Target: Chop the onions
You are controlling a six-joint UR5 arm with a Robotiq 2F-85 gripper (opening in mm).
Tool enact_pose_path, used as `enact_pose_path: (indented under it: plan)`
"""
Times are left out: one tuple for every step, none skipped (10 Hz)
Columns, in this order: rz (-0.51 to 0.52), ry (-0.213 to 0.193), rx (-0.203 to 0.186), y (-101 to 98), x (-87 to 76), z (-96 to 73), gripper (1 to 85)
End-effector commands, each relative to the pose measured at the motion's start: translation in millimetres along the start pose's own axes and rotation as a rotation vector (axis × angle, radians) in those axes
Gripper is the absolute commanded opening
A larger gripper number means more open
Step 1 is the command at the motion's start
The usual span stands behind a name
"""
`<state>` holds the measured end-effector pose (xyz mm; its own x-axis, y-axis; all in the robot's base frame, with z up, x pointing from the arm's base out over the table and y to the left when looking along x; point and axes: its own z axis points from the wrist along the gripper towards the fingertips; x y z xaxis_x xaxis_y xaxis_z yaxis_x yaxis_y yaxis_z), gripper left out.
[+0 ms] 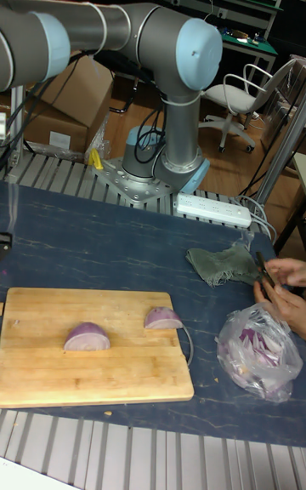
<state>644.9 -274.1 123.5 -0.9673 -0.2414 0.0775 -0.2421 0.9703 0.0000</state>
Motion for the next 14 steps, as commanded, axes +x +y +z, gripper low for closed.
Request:
enact_pose_path:
  plan:
    - [-0.010, -0.044, -0.039, 5.9, -19.9, 8.6, 34.0]
    - [-0.011, -0.048, -0.043, 6.8, -23.9, 11.2, 34.3]
    - [-0.019, -0.046, -0.040, 5.3, -25.0, 13.3, 34.3]
    - [-0.026, -0.045, -0.038, 3.2, -24.7, 15.5, 34.3]
    - [-0.034, -0.053, -0.041, 1.2, -25.9, 18.7, 34.3]
    - [-0.032, -0.058, -0.060, 4.8, -27.8, 21.1, 34.3]
    - [-0.031, -0.058, -0.062, 5.2, -29.3, 22.8, 34.7]
    - [-0.029, -0.059, -0.061, 5.9, -30.7, 24.2, 34.7]
    - [-0.025, -0.063, -0.070, 8.0, -31.7, 24.7, 34.7]
    - [-0.025, -0.061, -0.074, 8.1, -30.6, 25.6, 34.7]
    - [-0.029, -0.057, -0.078, 7.1, -28.5, 28.2, 34.3]
    - [-0.030, -0.061, -0.091, 7.3, -27.6, 31.9, 34.3]
    - [-0.026, -0.065, -0.106, 8.0, -25.8, 35.3, 34.3]
    - [-0.020, -0.062, -0.115, 8.0, -22.4, 37.2, 34.3]
